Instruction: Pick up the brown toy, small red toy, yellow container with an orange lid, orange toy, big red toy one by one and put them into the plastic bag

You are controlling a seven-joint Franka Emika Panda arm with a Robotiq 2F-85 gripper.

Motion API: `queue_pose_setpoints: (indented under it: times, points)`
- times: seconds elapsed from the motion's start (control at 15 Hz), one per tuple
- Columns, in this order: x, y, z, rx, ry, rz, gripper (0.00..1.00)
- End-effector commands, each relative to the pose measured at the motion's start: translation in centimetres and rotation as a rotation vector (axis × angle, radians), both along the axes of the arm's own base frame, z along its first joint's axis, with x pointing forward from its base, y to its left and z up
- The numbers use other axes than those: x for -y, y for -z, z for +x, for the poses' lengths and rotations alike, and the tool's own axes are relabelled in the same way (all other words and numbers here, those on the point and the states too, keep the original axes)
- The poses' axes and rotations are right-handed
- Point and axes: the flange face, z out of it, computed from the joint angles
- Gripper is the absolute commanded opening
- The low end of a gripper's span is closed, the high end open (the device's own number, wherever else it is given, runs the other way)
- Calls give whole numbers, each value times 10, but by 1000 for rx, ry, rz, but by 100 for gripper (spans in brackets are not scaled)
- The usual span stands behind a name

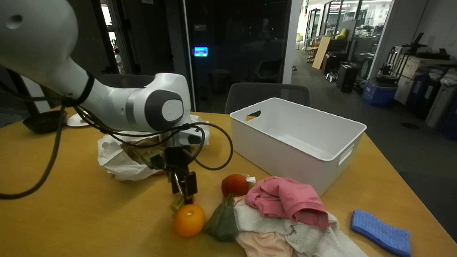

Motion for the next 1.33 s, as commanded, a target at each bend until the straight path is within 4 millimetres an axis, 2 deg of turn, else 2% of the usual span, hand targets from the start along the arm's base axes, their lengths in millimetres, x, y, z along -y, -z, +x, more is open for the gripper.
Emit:
queue_pose_setpoints:
  times: [0.0,0.2,0.4,0.67,0.93,1.13,1.27]
  points:
    - [4,1,-2,27,15,-18,56]
    - [-2,-5,-4,28,12,-13,34]
    - [-20,-23,-3,59,-32,-13,23]
    - [-73,-63,17,148,-172,-51,23]
    - [-131,-92,50,232,-330,-113,23]
    - [-162,-96,73,275,-418,-140,23]
    - [-174,-88,85,281,-467,-157,23]
